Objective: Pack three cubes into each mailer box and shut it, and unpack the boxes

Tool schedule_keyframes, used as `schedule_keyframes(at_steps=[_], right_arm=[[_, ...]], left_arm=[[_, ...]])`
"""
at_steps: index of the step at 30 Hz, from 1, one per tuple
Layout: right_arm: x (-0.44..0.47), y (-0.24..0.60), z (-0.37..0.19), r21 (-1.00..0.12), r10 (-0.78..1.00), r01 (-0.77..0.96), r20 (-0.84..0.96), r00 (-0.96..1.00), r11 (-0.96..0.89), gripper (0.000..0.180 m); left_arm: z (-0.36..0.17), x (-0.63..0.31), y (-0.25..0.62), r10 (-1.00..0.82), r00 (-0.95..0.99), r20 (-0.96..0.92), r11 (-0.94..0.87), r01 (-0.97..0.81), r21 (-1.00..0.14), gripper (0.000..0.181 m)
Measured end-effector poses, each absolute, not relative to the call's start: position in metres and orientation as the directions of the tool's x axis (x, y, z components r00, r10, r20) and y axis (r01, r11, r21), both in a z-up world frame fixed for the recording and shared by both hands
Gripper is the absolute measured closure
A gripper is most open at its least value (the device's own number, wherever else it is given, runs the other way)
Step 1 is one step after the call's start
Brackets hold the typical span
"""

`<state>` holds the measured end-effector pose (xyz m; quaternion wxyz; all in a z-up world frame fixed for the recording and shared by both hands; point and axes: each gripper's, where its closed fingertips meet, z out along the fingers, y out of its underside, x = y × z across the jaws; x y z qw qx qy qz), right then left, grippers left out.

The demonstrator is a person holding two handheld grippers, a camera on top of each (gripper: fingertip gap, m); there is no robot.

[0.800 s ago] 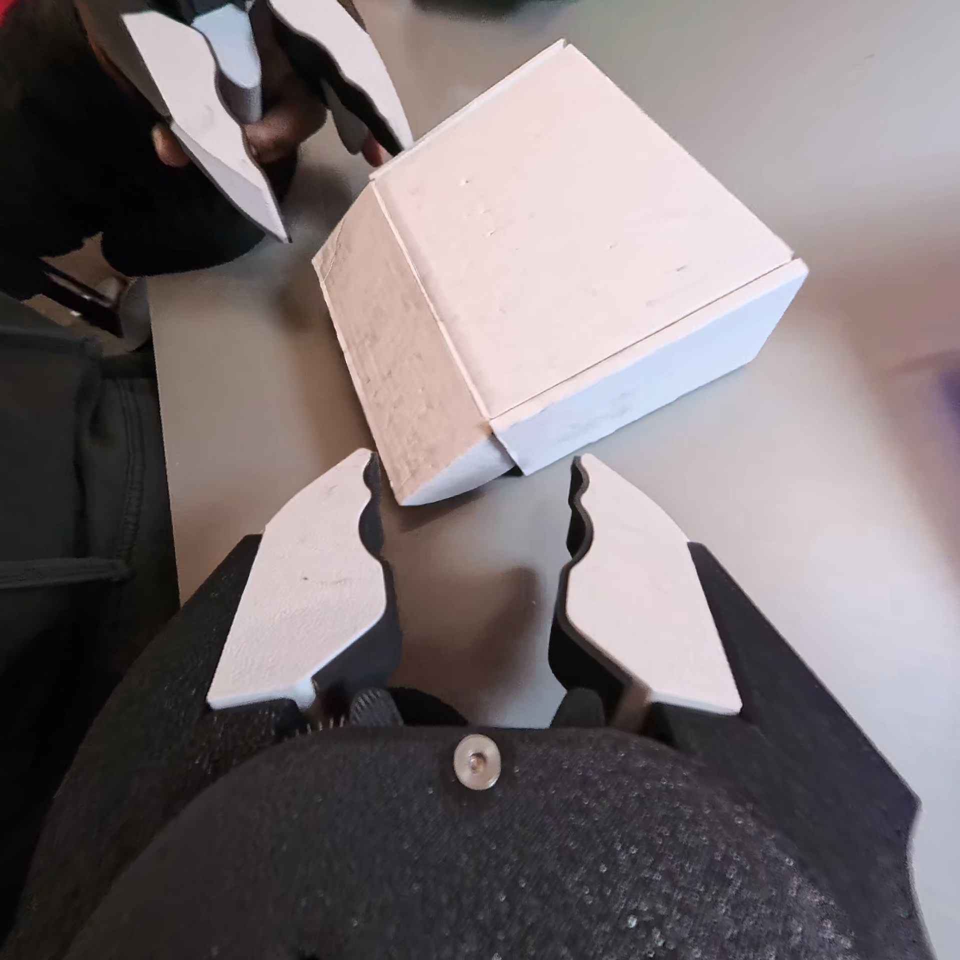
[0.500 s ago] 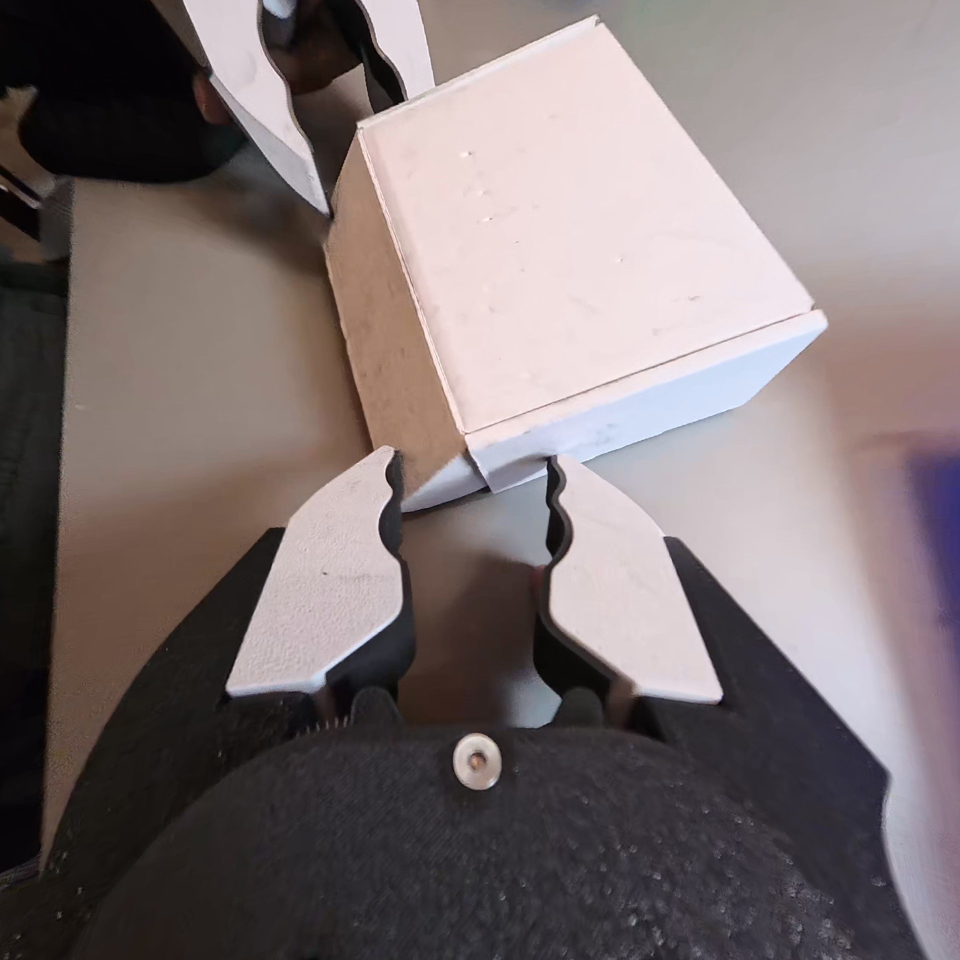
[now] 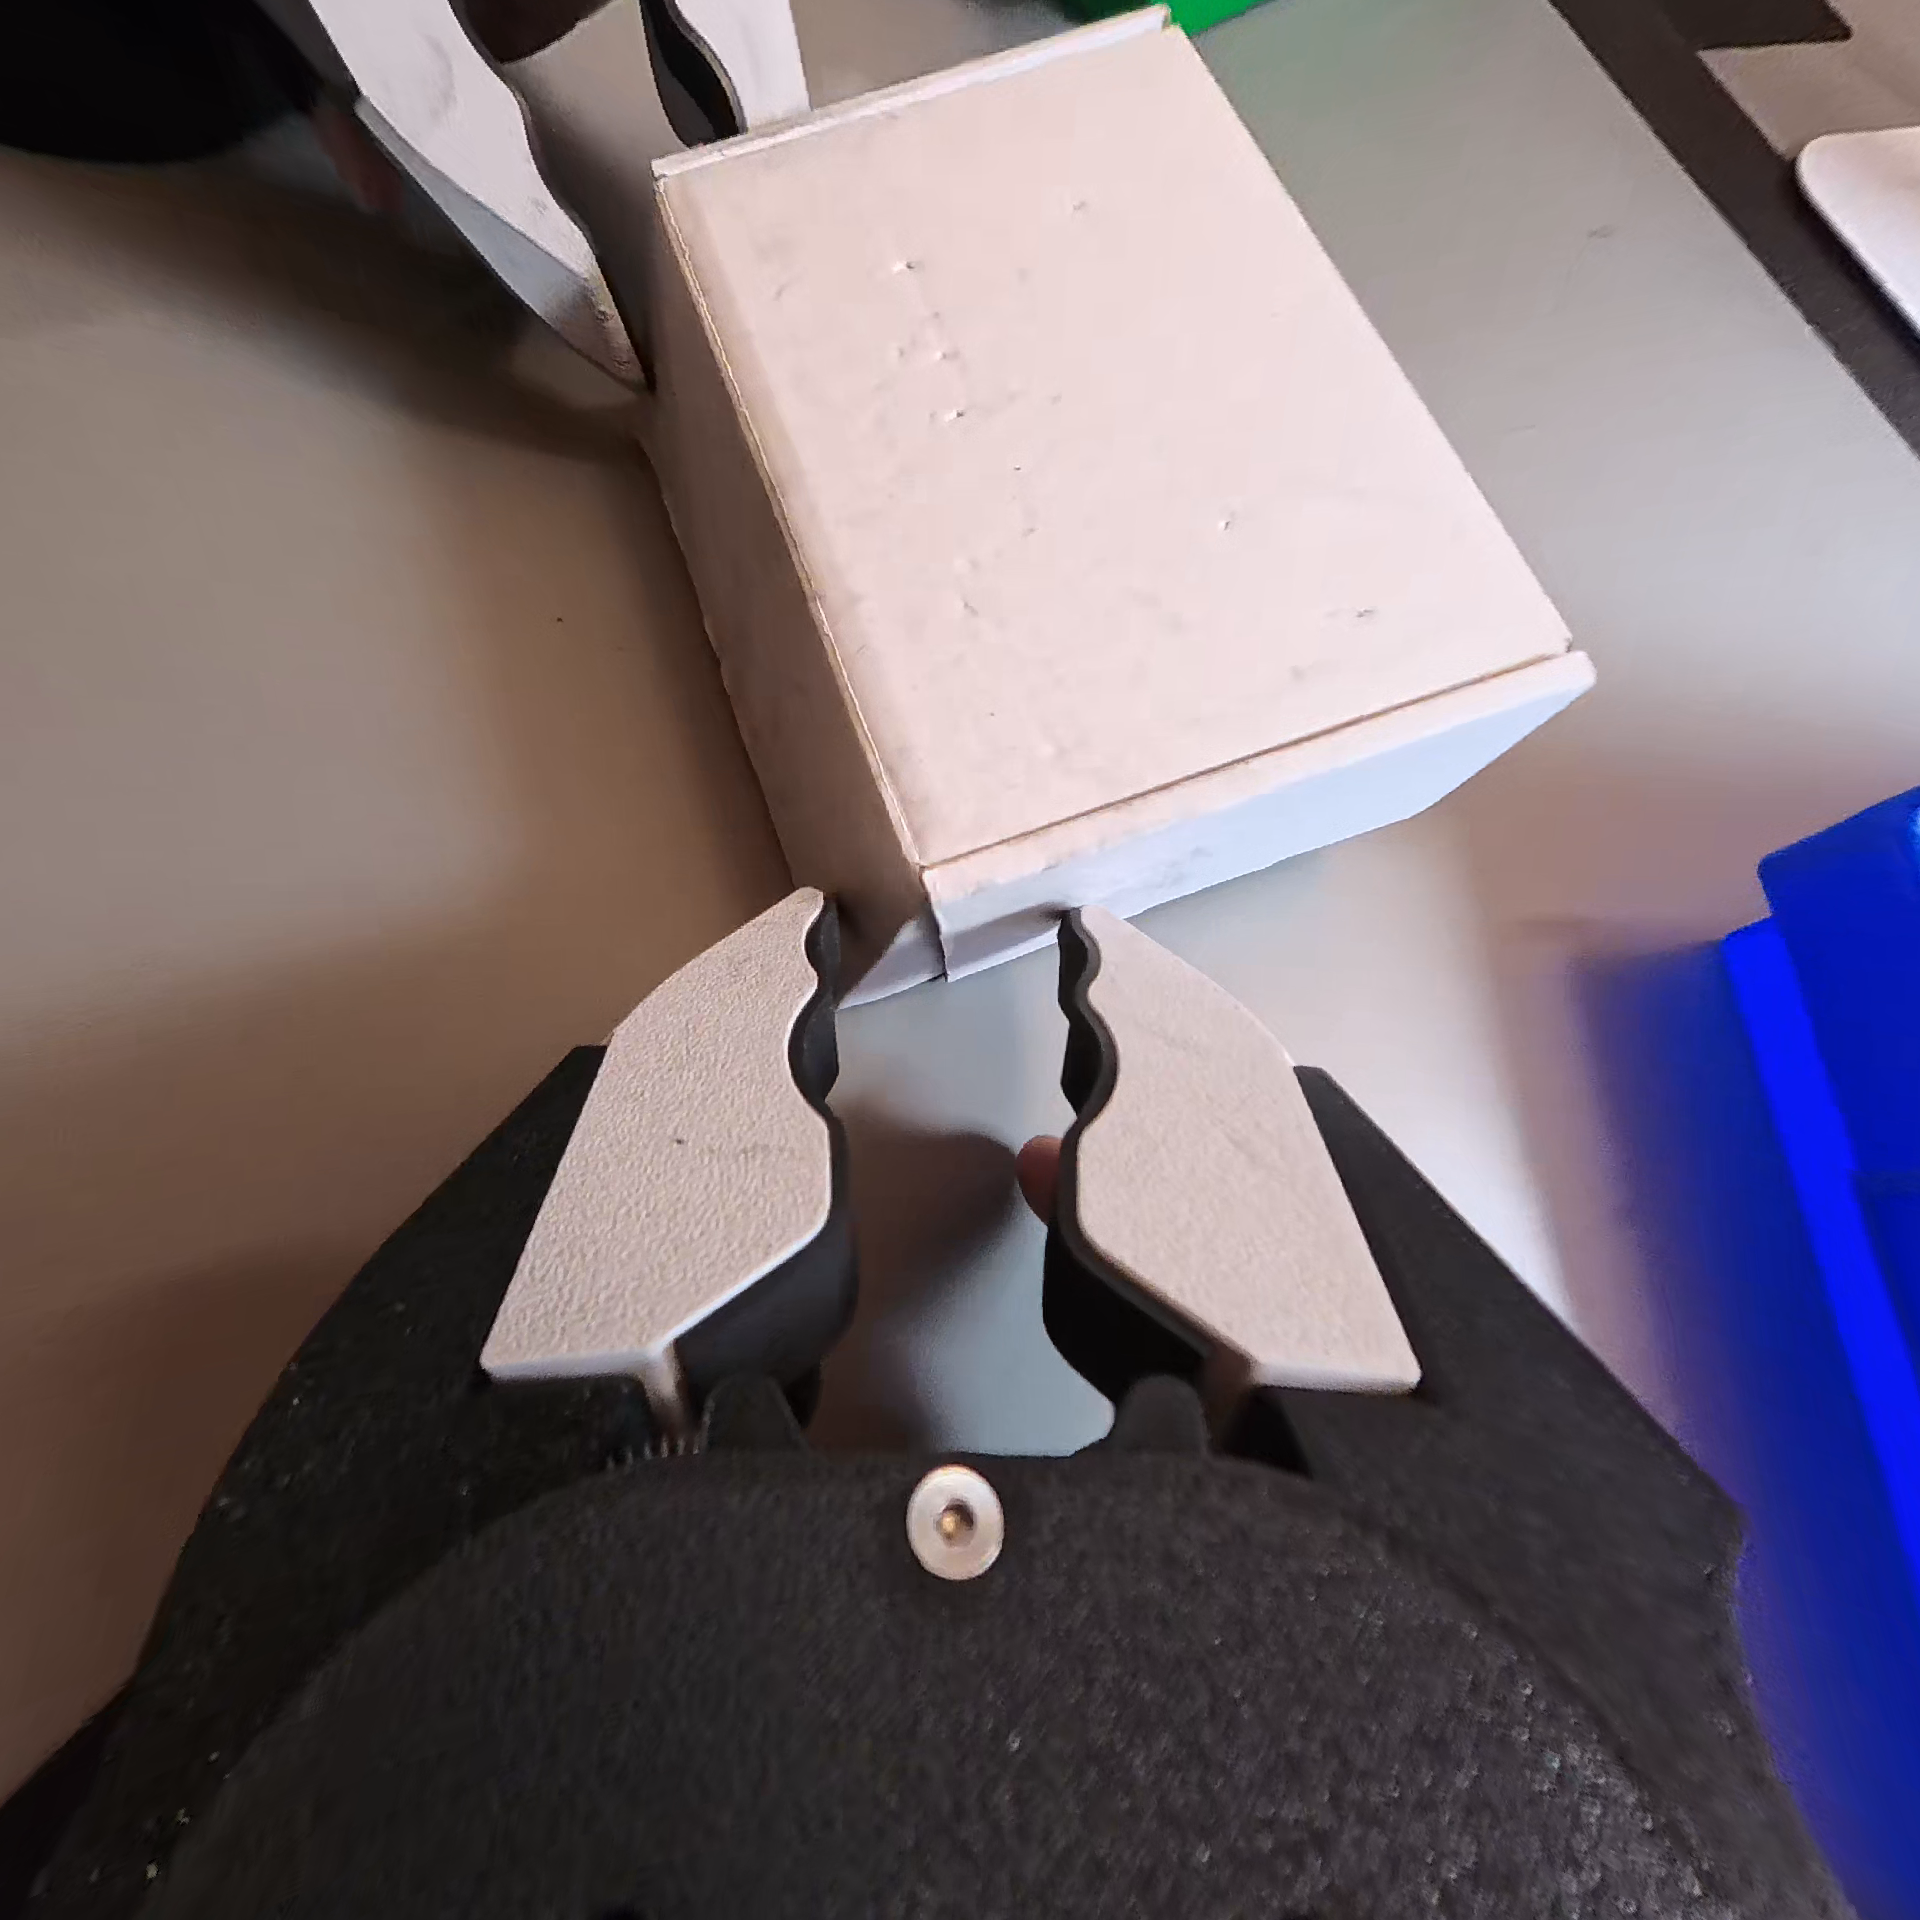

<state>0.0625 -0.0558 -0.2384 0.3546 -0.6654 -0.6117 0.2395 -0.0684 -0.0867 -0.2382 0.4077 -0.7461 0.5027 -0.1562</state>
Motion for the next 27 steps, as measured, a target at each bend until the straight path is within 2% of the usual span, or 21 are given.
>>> schedule_keyframes(at_steps=[2, 3, 5, 7, 10, 20, 27], right_arm=[[0.063, -0.056, -0.238, -0.763, 0.987, 0.647, 0.088, 0.137, -0.021, 0.139], [0.063, -0.056, -0.239, -0.758, 0.988, 0.652, 0.088, 0.130, -0.018, 0.138], [0.064, -0.056, -0.244, -0.737, 0.991, 0.676, 0.093, 0.099, 0.001, 0.129], [0.062, -0.054, -0.247, -0.715, 0.991, 0.699, 0.107, 0.078, 0.022, 0.121], [0.061, -0.051, -0.249, -0.683, 0.993, 0.729, 0.106, 0.042, 0.042, 0.116], [0.054, -0.030, -0.248, -0.681, 0.971, 0.724, 0.228, 0.066, 0.111, 0.137], [0.055, -0.031, -0.250, -0.670, 0.958, 0.732, 0.272, 0.090, 0.121, 0.143]], left_arm=[[-0.238, -0.069, -0.086, -0.885, 0.447, -0.129, -0.189, -0.599, -0.778, 0.140], [-0.240, -0.069, -0.086, -0.889, 0.443, -0.118, -0.194, -0.597, -0.778, 0.135], [-0.247, -0.069, -0.085, -0.897, 0.426, -0.120, -0.197, -0.627, -0.754, 0.112], [-0.254, -0.068, -0.083, -0.902, 0.412, -0.127, -0.193, -0.650, -0.735, 0.108], [-0.255, -0.069, -0.077, -0.909, 0.394, -0.132, -0.184, -0.666, -0.723, 0.110], [-0.254, -0.079, -0.054, -0.890, 0.397, -0.224, -0.125, -0.685, -0.718, 0.142], [-0.255, -0.079, -0.056, -0.889, 0.389, -0.243, -0.111, -0.698, -0.707, 0.150]])
